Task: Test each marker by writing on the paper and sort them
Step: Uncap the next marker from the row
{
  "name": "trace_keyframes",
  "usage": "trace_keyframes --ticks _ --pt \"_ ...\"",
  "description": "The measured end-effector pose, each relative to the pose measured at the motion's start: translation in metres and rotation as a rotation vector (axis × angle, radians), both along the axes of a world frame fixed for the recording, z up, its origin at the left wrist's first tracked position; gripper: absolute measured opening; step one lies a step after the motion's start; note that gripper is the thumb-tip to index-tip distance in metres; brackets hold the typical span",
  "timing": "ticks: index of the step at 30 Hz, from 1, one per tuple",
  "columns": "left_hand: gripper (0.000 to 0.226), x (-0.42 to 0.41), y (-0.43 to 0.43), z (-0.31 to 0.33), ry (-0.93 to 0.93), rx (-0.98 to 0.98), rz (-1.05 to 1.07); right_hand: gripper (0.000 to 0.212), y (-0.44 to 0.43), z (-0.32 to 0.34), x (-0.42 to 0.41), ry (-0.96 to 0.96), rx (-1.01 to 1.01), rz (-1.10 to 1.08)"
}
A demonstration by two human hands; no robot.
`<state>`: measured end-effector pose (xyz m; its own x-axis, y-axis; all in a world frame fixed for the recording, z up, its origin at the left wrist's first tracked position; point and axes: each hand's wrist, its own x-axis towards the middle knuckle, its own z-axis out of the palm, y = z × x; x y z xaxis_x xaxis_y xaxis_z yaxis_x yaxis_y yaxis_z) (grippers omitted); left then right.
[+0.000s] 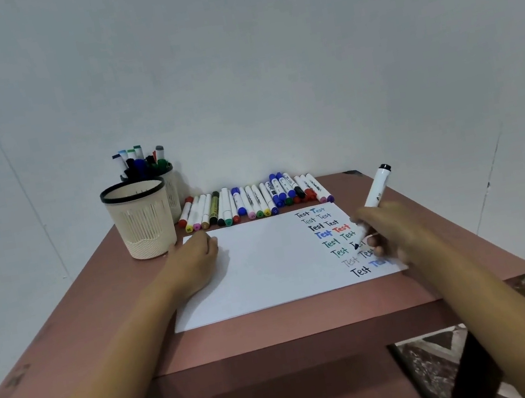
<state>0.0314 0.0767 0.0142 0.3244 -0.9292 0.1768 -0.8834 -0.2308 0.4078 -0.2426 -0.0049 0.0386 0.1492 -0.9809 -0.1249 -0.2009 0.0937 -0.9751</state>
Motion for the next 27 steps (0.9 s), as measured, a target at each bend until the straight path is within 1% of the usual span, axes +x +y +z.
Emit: trace_keyframes --ticks 2,4,8,10,12,14,16,18,22,24,27 --pt "0.027 0.0 -0.002 0.003 -0.016 -0.047 0.001 0.016 -0.003 0.007 0.006 -0.013 -0.038 -0.009" --pt "0.026 -0.003 -0.006 0.008 0.006 -0.121 -0.003 0.015 -0.008 0.014 0.017 -0.038 -0.08 0.008" --pt "0.026 -0.01 -0.014 0.024 0.025 -0.242 -0.062 0.02 -0.018 0.023 0.05 -0.09 -0.173 0.078" --pt "0.026 -0.014 -0.023 0.028 0.03 -0.258 -0.089 0.022 -0.024 0.025 0.067 -0.146 -0.177 0.106" --pt "0.03 -0.018 -0.032 0.031 0.058 -0.256 -0.104 0.019 -0.029 0.025 0.082 -0.225 -0.152 0.126" --pt "0.028 -0.021 -0.042 0.03 0.149 -0.248 -0.112 0.02 -0.037 0.022 0.093 -0.294 -0.135 0.127" --pt "0.023 -0.022 -0.045 0.025 0.3 -0.211 -0.128 0.02 -0.044 0.016 0.101 -0.327 -0.119 0.133" --pt "0.028 -0.023 -0.044 0.02 0.404 -0.162 -0.143 0.02 -0.047 0.008 0.106 -0.339 -0.101 0.171" --pt "0.039 -0.017 -0.044 0.014 0.276 -0.174 -0.191 0.026 -0.047 0.005 0.11 -0.392 -0.032 0.264" --pt "0.041 -0.014 -0.043 0.013 0.307 -0.191 -0.195 0.024 -0.044 0.007 0.111 -0.419 -0.008 0.304" --pt "0.045 -0.015 -0.041 0.012 0.333 -0.215 -0.222 0.019 -0.042 0.006 0.113 -0.356 -0.024 0.324"
